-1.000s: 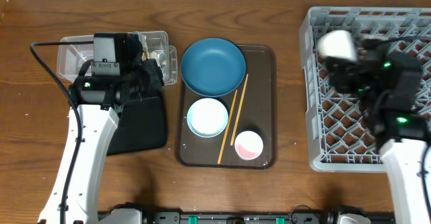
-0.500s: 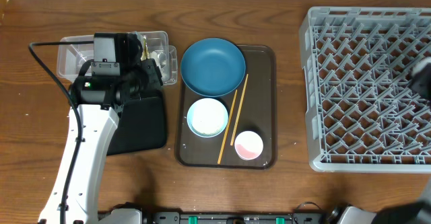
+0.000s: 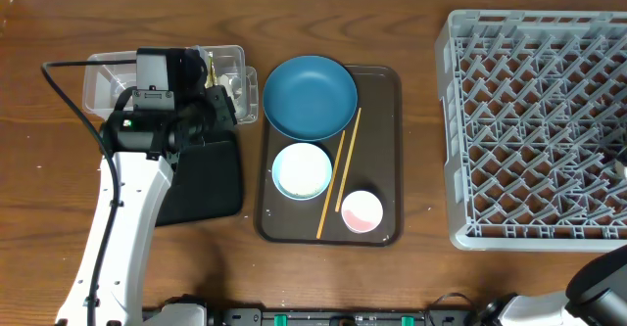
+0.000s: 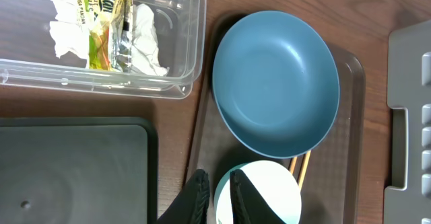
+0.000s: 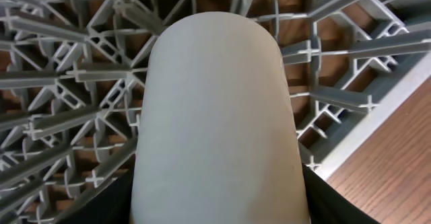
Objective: Sort waste into correct bins and load items into the dishwasher rack
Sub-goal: 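Lower the white cup onto the rack and release it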
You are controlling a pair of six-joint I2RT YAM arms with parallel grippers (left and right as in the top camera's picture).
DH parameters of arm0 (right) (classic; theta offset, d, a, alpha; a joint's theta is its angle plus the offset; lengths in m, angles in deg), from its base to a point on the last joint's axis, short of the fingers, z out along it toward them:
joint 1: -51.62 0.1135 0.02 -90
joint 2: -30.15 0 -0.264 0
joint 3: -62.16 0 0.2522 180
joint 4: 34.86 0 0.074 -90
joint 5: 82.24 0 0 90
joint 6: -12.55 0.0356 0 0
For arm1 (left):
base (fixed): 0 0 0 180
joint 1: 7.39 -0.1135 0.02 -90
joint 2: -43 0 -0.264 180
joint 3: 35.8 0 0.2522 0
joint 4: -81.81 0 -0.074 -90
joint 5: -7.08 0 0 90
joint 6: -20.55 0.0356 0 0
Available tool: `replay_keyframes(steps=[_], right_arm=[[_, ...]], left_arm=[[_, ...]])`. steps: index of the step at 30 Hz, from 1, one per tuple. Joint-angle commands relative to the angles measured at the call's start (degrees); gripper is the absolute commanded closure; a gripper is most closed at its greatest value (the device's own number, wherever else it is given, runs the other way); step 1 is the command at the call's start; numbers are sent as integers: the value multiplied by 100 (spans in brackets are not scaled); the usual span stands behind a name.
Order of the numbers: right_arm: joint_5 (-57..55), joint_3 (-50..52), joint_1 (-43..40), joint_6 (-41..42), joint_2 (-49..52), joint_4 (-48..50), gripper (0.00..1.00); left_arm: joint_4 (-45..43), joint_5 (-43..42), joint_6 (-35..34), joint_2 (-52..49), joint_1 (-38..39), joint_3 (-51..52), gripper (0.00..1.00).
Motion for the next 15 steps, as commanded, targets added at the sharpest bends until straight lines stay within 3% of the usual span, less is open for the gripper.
replay_keyframes(steps=[1,15], right_arm=[[-203,-57,-177,72,245,-142,99],[-114,-72,-188,177,264,-404,99]], left_arm=[[9,72,116,31,-20,-57,85],[13,72,116,31,-20,-57,85]])
